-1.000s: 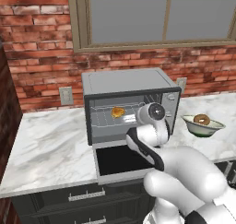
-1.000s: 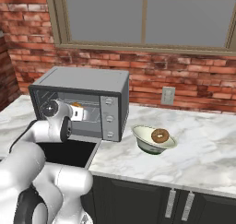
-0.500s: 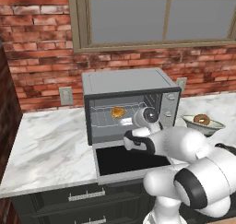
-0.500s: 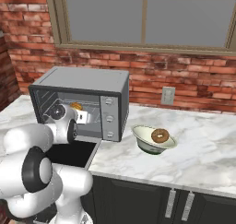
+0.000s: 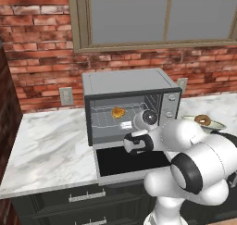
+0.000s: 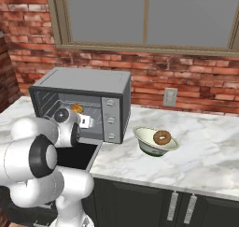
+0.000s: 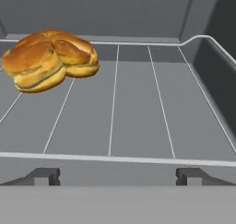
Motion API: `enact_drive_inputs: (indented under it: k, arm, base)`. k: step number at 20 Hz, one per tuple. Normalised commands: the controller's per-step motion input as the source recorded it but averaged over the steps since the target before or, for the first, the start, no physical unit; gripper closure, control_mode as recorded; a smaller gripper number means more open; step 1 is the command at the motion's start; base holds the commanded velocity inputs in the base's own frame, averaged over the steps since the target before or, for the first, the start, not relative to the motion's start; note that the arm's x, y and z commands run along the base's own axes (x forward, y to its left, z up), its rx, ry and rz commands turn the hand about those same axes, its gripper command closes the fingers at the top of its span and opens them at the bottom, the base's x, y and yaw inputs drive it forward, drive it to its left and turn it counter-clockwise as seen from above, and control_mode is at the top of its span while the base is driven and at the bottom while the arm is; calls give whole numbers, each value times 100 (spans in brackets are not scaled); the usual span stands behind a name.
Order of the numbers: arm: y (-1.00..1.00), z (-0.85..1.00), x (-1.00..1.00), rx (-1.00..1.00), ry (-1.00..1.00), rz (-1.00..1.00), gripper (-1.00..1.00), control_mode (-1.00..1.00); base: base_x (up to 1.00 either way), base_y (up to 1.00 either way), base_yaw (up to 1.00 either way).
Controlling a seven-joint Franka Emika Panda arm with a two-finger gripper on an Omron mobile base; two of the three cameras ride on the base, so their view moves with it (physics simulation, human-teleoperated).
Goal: Pick up the heated bread from the toaster oven and place it in the bowl. Then move the bread bowl to the dining counter.
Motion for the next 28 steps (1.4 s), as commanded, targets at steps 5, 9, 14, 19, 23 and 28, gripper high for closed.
enact_drive_inputs:
  k: [5,9,14,19,23,28]
  arm:
    - [0,13,-21,0,-9,0,-100,-100]
    - [0,17,-1,0,-3,0,-100,-100]
    - [0,0,20,0,0,0,-100,-100]
    - [0,-16,24,-1,0,0,-100,-100]
    - [0,-29,21,-3,0,0,-100,-100]
    - [0,-33,25,-5,3,-1,-100,-100]
  base:
    - [0,0,0]
    - [0,0,0]
    - [0,0,0]
    - [0,0,0]
    - [0,0,0]
    - [0,0,0]
